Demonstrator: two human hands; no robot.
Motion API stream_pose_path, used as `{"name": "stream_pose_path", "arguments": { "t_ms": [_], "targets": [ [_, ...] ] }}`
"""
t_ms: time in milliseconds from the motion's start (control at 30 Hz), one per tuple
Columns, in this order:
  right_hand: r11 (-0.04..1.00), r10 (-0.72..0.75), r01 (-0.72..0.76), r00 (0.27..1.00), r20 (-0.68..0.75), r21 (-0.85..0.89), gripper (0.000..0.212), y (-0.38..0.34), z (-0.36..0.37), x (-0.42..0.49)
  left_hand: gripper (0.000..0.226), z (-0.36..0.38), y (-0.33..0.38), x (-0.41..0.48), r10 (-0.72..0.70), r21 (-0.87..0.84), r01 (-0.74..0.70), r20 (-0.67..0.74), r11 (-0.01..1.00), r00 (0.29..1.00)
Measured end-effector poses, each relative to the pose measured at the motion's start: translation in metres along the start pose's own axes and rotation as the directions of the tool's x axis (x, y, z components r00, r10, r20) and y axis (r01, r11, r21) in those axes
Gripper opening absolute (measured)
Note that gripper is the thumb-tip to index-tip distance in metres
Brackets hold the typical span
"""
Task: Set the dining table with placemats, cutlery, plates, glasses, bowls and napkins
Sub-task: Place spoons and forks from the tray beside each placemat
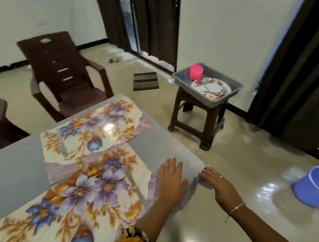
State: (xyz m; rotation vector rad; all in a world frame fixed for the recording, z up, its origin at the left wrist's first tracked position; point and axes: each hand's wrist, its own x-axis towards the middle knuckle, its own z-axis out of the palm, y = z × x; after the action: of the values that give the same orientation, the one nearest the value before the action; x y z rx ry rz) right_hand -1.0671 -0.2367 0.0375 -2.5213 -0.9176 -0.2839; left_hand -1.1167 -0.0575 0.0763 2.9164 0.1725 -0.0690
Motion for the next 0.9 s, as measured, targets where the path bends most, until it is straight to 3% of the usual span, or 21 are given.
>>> {"name": "stream_pose_path", "arguments": {
  "t_ms": [200,433,533,667,900],
  "targets": [
    [0.984,0.014,-0.022,0.999,-0.049,-0.175,0.064,0.067,-0.037,0.007,0.057,0.019,0.060,0.060,0.052,-0.016,-0.051,0.054,0.999,0.997],
    [0.971,0.021,-0.020,1.000,-0.002,-0.237,0.050,0.177,-0.058,0.075,0.057,0.047,0.114,0.177,0.053,-0.106,-0.047,0.058,0.993,0.997],
    [0.966,0.042,-0.016,0.995,0.094,-0.257,0.053,0.233,-0.060,0.119,0.041,0.052,0.133,0.239,0.016,-0.147,-0.015,0.001,0.989,1.000],
    [0.966,0.034,0.021,0.978,0.206,-0.259,0.053,0.300,-0.072,0.173,0.043,0.051,0.160,0.325,-0.040,-0.264,0.026,-0.048,0.964,0.998],
    [0.974,0.136,-0.091,0.967,0.214,-0.209,0.060,0.387,-0.077,0.263,0.056,0.031,0.195,0.434,-0.089,-0.255,0.077,-0.036,0.964,0.995]
  ]
}}
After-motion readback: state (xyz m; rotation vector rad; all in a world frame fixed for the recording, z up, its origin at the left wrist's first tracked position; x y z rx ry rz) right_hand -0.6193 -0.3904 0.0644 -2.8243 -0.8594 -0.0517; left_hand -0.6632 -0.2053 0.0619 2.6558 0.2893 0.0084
